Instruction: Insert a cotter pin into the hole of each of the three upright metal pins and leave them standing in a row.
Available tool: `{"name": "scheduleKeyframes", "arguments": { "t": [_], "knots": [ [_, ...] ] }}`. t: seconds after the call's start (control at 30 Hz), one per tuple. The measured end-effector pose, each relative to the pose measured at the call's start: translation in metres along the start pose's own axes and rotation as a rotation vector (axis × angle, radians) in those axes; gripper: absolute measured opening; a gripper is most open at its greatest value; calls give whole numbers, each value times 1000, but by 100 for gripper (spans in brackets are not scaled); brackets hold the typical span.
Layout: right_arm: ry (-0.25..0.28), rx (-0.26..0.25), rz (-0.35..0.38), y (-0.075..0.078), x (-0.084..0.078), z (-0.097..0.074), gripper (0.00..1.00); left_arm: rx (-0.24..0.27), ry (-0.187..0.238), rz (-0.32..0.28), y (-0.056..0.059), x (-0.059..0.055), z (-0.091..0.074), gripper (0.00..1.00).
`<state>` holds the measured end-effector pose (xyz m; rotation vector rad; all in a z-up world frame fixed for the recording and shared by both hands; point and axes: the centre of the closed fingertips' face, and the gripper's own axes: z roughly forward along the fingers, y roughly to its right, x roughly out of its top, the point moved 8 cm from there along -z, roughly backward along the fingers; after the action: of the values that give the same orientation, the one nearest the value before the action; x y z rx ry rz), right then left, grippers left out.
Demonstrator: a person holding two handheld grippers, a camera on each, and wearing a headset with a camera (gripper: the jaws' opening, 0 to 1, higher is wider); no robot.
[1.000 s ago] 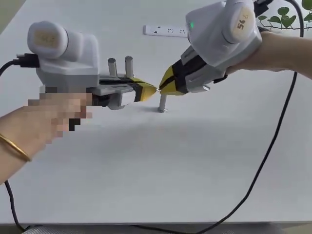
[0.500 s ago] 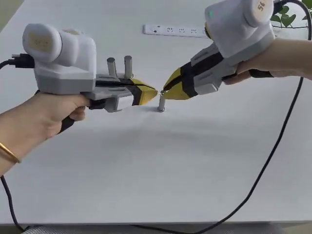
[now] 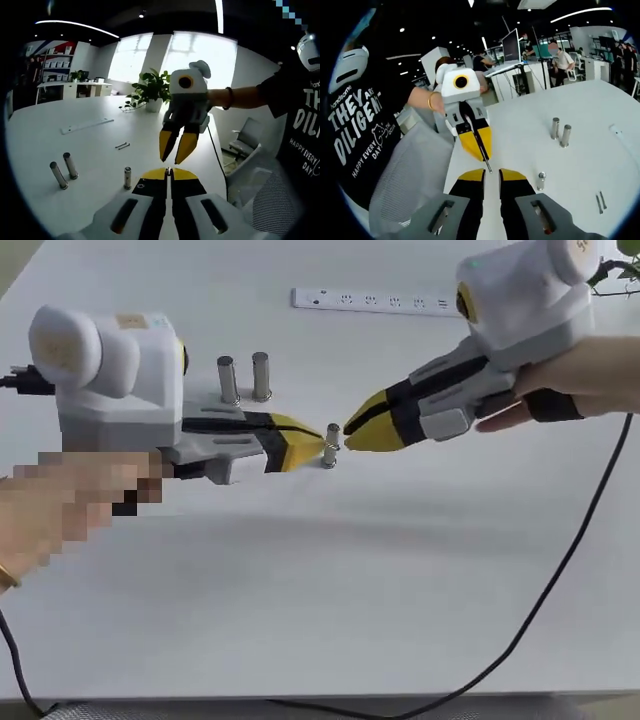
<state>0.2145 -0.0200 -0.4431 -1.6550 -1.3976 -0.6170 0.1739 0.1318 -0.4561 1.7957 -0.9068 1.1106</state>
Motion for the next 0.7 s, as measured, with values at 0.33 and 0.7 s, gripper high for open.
{"name": "scheduleKeyframes", "arguments": {
  "t": [0.33,0.7],
  "knots": [
    [11,70,38,-8,-6,5,5,-66,34,7,8,3,2,0],
    [20,128,56,-15,-7,5,4,-119,63,-3,14,5,4,0]
  ]
}}
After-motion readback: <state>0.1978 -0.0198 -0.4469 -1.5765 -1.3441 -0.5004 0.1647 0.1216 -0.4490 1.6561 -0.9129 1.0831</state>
